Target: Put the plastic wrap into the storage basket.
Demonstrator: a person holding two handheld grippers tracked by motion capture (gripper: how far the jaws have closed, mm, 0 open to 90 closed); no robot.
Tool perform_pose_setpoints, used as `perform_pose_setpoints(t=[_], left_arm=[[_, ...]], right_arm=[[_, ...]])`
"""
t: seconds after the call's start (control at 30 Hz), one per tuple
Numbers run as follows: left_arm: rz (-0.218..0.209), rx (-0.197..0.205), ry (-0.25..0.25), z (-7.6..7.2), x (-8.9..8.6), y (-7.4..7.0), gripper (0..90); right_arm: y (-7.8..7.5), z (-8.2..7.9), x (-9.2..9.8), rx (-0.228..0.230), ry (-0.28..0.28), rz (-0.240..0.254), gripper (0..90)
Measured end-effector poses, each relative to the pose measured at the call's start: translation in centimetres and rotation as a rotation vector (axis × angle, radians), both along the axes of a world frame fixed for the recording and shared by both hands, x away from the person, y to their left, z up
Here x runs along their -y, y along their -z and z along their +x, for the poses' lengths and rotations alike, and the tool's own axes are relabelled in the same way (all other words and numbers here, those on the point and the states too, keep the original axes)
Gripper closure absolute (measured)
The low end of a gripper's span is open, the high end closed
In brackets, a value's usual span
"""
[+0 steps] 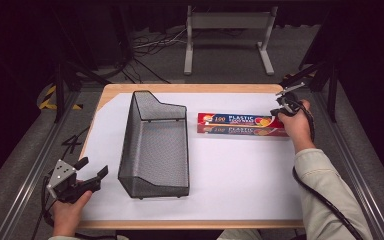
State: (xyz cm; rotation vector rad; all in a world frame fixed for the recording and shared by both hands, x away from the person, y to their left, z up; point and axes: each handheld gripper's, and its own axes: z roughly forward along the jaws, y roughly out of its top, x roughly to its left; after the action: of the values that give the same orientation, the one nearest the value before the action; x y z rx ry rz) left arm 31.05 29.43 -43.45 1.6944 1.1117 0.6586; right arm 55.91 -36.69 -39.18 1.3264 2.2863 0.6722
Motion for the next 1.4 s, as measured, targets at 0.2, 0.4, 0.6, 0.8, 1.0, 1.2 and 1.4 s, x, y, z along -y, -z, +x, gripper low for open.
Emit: perform_pose_setpoints(t=[0.2,0.4,0.6,0.8,1.0,1.2,1.4], left_arm=[[-0.004,0.001,-0.005,0.2,0.0,0.0,21.5],[-0.006,-0.001,-0.012,0.8,-0.2,0.0,21.5],[-0.016,0.012,-0.018,1.5,-0.1,-0.2,21.6],[-0.030,0.018,-0.023,2.2,-0.1,-0.3,21.7],[-0.035,0.022,-0.027,2.8,0.0,-0.4,21.9],[-0.074,0.018,-0.043,3.4,-0.1,-0.2,22.1],[-0.091,0.024,-0.052,3.5,-0.2,-0.2,22.2]], right_arm=[[-0.2,-0.5,0.0,-0.042,-0.008,-0.005,90.0],[-0.1,-1.6,0.5,-0.055,-0.007,0.039,90.0],[-0.4,-3.1,0.4,-0.118,-0.039,0.032,90.0],[-0.5,-5.0,0.6,-0.176,-0.082,0.065,90.0],[-0.6,-7.6,0.1,-0.228,-0.126,0.087,90.0],[-0.4,-9.7,-0.4,-0.287,-0.154,0.100,90.0],[0.0,-12.0,-1.8,-0.317,-0.228,0.080,90.0]])
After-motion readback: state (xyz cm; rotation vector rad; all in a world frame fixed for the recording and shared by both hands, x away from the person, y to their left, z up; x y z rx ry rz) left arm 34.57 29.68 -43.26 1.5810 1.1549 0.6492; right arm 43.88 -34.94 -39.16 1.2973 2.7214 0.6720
